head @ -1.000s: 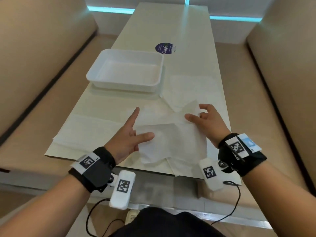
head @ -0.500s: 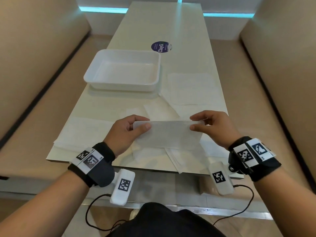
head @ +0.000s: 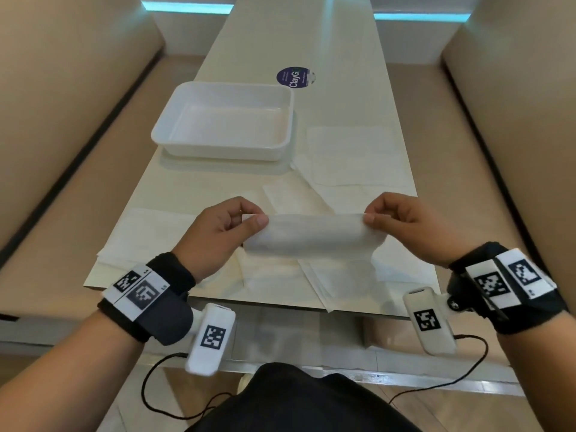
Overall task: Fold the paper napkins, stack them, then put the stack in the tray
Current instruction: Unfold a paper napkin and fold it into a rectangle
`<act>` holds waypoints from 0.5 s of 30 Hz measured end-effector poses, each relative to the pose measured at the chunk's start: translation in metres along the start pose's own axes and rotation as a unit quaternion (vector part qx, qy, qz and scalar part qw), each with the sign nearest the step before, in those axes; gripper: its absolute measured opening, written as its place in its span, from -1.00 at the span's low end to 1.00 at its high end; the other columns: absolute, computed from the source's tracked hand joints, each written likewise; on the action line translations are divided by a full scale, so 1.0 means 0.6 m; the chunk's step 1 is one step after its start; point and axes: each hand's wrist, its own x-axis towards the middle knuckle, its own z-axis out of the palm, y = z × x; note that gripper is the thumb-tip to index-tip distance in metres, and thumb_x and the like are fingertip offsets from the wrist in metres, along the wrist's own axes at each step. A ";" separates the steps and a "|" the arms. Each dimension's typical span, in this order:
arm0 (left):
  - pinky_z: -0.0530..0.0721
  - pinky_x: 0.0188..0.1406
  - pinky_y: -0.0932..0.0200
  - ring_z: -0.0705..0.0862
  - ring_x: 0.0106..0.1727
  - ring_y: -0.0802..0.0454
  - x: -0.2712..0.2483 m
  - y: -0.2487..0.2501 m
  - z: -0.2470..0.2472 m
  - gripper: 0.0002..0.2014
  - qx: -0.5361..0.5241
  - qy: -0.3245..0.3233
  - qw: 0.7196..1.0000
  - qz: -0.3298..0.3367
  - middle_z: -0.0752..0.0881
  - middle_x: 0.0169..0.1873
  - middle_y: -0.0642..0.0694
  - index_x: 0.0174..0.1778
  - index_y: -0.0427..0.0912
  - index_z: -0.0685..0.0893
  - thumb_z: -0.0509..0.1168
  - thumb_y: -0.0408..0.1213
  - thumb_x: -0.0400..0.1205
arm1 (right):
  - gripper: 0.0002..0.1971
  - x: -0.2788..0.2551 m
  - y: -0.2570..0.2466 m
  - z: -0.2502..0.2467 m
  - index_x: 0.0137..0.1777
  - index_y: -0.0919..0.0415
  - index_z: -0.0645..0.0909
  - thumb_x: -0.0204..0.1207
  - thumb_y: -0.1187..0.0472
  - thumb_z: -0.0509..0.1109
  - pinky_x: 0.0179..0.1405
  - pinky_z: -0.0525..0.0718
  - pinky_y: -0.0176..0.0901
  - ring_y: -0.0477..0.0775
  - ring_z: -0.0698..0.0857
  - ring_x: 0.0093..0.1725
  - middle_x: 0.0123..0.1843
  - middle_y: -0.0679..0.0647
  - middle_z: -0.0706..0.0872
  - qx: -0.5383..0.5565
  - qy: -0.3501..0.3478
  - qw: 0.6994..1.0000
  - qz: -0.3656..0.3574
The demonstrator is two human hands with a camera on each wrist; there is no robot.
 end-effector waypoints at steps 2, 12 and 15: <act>0.57 -0.43 0.24 0.55 -0.42 0.05 0.008 -0.004 0.013 -0.86 -0.011 0.012 1.000 -0.016 0.63 -0.46 -0.12 -0.10 -0.18 0.69 0.35 -0.18 0.64 | -0.91 0.009 0.004 0.002 -0.18 0.00 0.65 0.56 0.11 0.40 0.02 0.67 0.29 0.11 0.68 -0.25 -0.25 0.15 0.76 0.026 0.024 0.999 0.012; 0.50 0.01 0.20 0.59 0.07 -0.02 0.065 -0.069 0.075 -0.68 0.263 0.028 0.961 -0.081 0.59 0.03 -0.02 0.24 -0.05 0.57 0.35 -0.02 0.62 | -0.66 0.047 0.022 0.045 0.34 0.06 0.49 0.60 0.06 0.32 0.07 0.57 -0.04 0.11 0.57 0.21 0.27 0.04 0.60 -0.295 0.049 0.950 0.085; 0.29 0.48 0.07 0.25 0.53 -0.09 0.048 -0.054 0.082 -0.48 0.379 0.014 0.925 0.008 0.36 0.52 -0.05 0.56 -0.04 0.36 0.23 -0.01 0.69 | -0.59 0.029 -0.006 0.080 0.52 0.05 0.38 0.68 0.09 0.15 0.33 0.45 0.05 0.16 0.43 0.43 0.49 0.05 0.49 -0.366 0.033 0.930 0.004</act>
